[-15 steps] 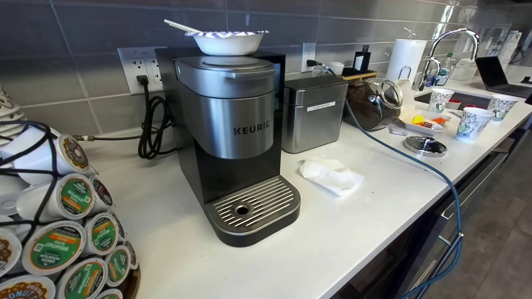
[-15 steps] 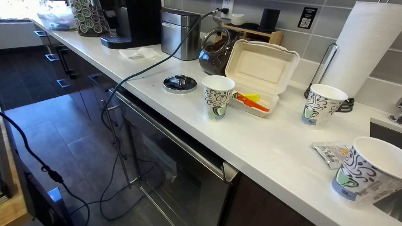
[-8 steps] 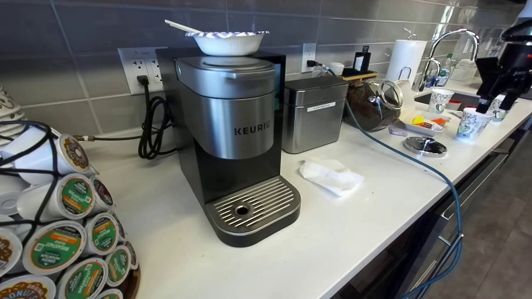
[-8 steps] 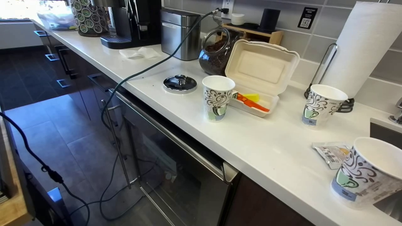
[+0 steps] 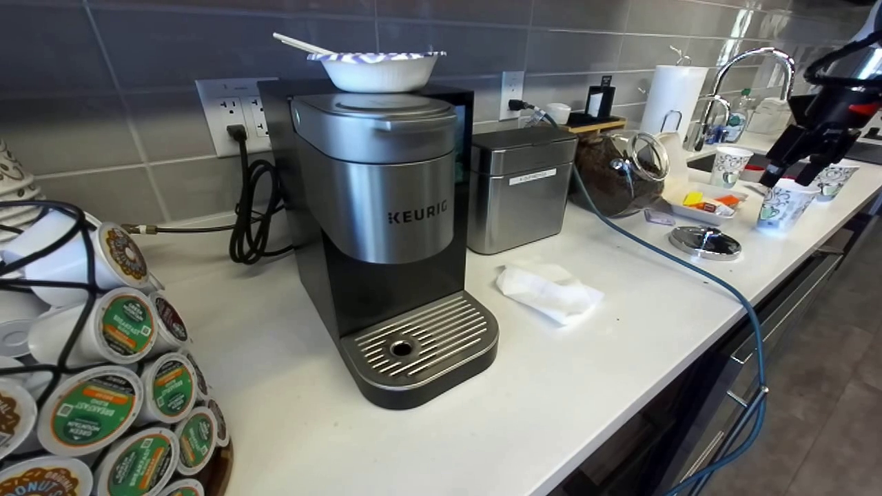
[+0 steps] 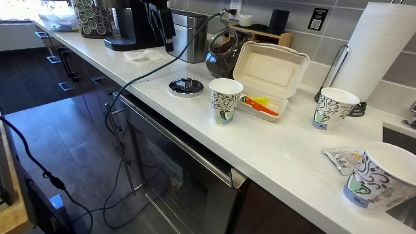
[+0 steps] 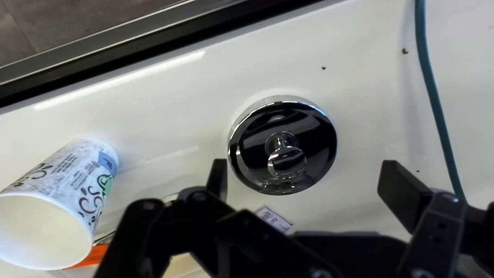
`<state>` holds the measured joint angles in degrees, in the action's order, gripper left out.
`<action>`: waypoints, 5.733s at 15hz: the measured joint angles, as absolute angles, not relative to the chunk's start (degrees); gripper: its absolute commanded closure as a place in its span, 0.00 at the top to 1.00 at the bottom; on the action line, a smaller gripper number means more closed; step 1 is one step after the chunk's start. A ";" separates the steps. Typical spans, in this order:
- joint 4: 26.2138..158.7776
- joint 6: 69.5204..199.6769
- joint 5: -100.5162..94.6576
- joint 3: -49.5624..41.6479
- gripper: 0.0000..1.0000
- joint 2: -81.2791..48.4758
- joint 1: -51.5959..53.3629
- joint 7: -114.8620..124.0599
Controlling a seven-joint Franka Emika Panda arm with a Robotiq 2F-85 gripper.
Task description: Put the silver lid on the glass container.
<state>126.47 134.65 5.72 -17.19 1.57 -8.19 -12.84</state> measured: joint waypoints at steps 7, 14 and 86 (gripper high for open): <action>119.81 137.61 11.45 -14.08 1.00 -10.92 -10.80 -17.77; 117.47 139.50 10.09 -12.47 1.00 -13.60 -11.80 -16.37; 114.64 162.18 71.29 17.80 0.21 -12.72 -38.86 -84.77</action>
<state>114.64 162.18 71.29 17.80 -12.72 -38.86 -84.77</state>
